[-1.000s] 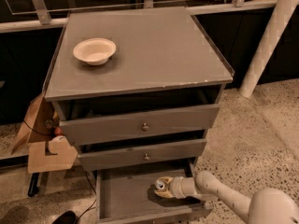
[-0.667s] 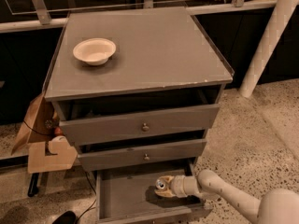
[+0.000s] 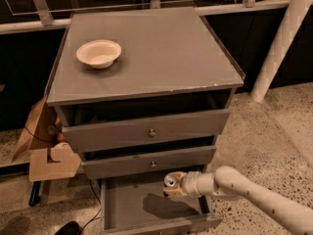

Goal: Pick redbull can from bottom drawer and place on counter

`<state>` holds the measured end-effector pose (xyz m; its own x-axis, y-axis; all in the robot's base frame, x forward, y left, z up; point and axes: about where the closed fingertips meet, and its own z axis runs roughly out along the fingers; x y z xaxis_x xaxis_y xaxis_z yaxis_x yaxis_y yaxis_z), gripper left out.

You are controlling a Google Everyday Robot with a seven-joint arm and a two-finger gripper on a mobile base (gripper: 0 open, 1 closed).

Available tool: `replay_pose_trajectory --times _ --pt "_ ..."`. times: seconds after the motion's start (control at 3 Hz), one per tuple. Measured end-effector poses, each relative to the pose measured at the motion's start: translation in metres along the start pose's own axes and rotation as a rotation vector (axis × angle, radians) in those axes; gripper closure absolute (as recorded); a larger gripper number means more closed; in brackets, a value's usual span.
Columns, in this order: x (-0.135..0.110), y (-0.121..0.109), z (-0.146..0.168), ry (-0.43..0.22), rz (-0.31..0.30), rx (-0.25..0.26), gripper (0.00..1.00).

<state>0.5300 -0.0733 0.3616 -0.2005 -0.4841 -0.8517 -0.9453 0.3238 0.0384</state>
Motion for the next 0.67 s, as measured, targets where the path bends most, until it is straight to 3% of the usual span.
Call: replay_pose_trajectory --times 0.33,0.67 --pt "-0.04 -0.0083 -0.0273 0.025 -0.059 0.019 1.0" --pt "-0.0407 -0.009 -0.0277 0.026 -0.061 0.02 1.0"
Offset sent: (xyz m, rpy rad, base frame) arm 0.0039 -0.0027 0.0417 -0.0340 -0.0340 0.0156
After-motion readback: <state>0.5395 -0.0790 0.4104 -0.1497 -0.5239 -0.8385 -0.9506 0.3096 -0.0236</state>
